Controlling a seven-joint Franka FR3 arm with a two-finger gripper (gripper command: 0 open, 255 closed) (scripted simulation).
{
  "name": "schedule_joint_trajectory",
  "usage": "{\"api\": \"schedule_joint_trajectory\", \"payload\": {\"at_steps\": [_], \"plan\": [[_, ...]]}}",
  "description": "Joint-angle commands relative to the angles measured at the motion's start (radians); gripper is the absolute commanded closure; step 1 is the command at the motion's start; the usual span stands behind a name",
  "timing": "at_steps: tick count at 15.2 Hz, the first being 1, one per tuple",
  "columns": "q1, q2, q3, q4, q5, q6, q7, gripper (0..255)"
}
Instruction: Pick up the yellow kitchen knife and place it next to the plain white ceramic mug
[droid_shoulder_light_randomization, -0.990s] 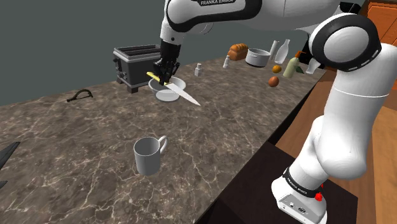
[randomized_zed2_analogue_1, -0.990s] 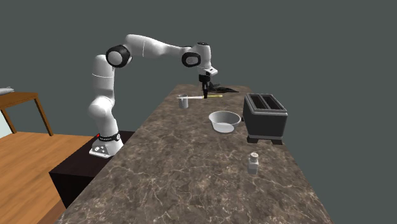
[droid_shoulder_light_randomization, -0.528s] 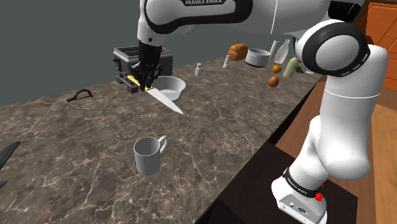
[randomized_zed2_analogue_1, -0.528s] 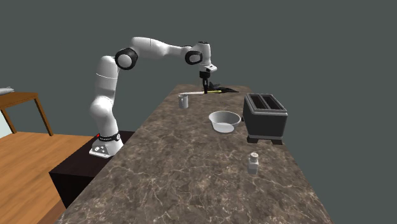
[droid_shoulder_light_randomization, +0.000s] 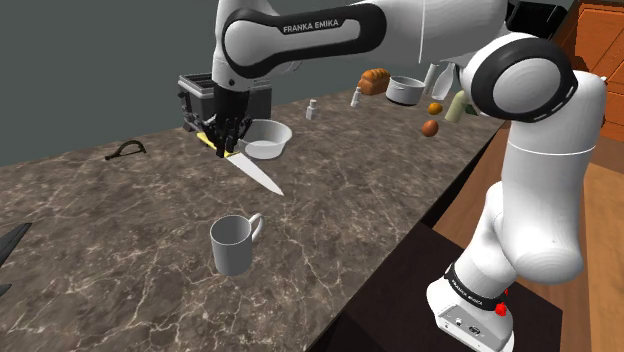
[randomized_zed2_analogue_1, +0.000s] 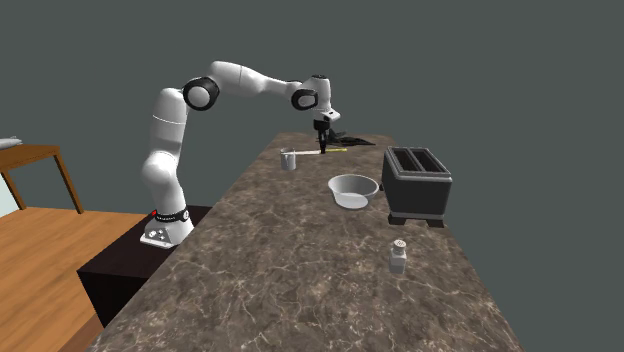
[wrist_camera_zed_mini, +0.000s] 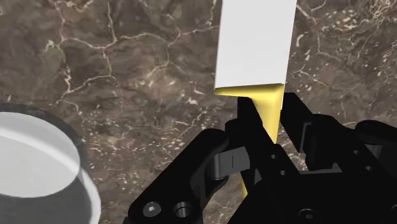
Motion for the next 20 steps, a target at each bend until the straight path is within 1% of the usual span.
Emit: {"api": "schedule_joint_trajectory", "payload": {"at_steps": [1,10,20], "plan": [[0.000,0.002,0.000,-0.022,0.002,0.024,-0.004,255],[0.000,0.028,0.002,-0.105,0.009,0.133,-0.020,255],[0.000,0.075,0.006,-0.172,0.019,0.246,-0.038,255]]}}
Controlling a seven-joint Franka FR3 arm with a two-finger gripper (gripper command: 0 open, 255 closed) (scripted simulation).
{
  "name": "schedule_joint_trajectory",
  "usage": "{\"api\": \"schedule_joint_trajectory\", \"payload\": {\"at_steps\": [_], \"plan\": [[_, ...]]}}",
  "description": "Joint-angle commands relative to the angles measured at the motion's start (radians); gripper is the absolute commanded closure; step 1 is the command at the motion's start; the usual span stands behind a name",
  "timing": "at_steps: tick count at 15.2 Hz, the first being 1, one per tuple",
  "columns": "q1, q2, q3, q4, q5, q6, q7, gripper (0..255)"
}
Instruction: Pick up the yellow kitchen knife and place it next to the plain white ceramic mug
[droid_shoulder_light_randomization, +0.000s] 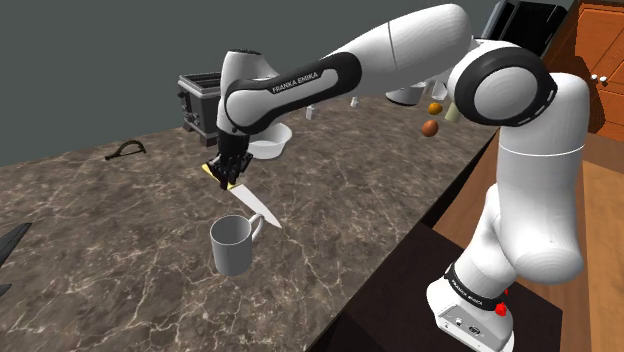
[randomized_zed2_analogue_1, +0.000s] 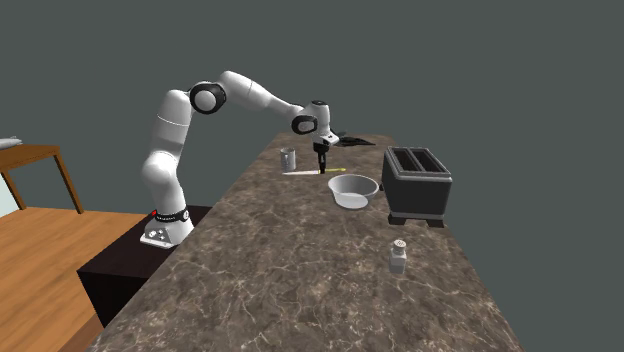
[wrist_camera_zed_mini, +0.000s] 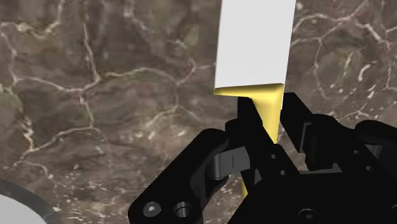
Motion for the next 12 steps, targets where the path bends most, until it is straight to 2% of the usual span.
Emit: {"api": "schedule_joint_trajectory", "payload": {"at_steps": [1,10,11,12], "plan": [[-0.001,0.012,0.001,-0.009,0.002,0.020,-0.005,255],[-0.001,0.023,0.001,-0.019,0.005,0.042,-0.009,255],[-0.001,0.023,0.001,-0.019,0.005,0.042,-0.009,0],[-0.001,0.023,0.001,-0.019,0.005,0.042,-0.009,0]]}}
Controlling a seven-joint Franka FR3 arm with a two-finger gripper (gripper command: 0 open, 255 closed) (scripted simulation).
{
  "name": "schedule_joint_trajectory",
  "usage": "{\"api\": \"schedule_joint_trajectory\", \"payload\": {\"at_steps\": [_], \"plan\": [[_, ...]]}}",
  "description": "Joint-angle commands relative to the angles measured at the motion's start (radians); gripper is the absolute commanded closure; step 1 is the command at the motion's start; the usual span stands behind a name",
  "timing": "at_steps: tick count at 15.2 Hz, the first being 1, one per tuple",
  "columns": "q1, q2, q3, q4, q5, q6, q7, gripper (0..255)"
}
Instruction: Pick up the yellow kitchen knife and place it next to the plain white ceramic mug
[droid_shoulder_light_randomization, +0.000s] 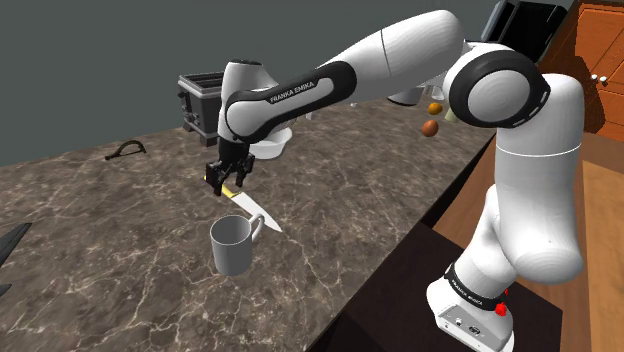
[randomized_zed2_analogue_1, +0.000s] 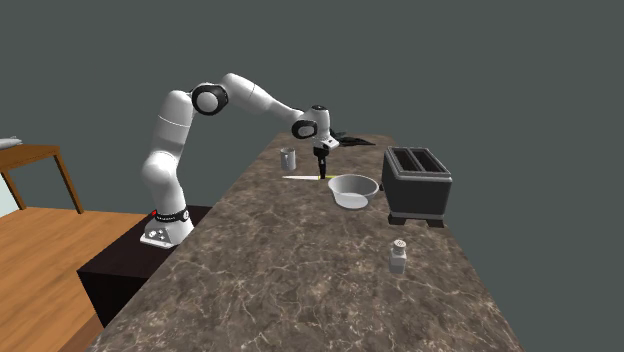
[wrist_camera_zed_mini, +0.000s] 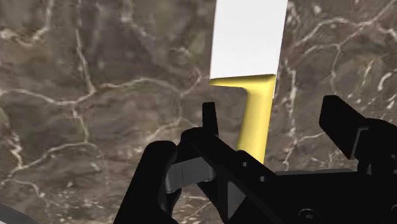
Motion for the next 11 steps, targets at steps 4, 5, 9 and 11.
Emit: {"api": "schedule_joint_trajectory", "payload": {"at_steps": [4,5,9,11], "plan": [[0.000,0.000,0.000,0.000,0.000,0.000,0.000,0],[-0.002,-0.019,-0.002,0.005,-0.002,-0.025,0.001,0],[-0.008,-0.067,-0.006,0.028,-0.007,-0.096,0.004,0],[-0.008,-0.067,-0.006,0.028,-0.007,-0.096,0.004,0]]}}
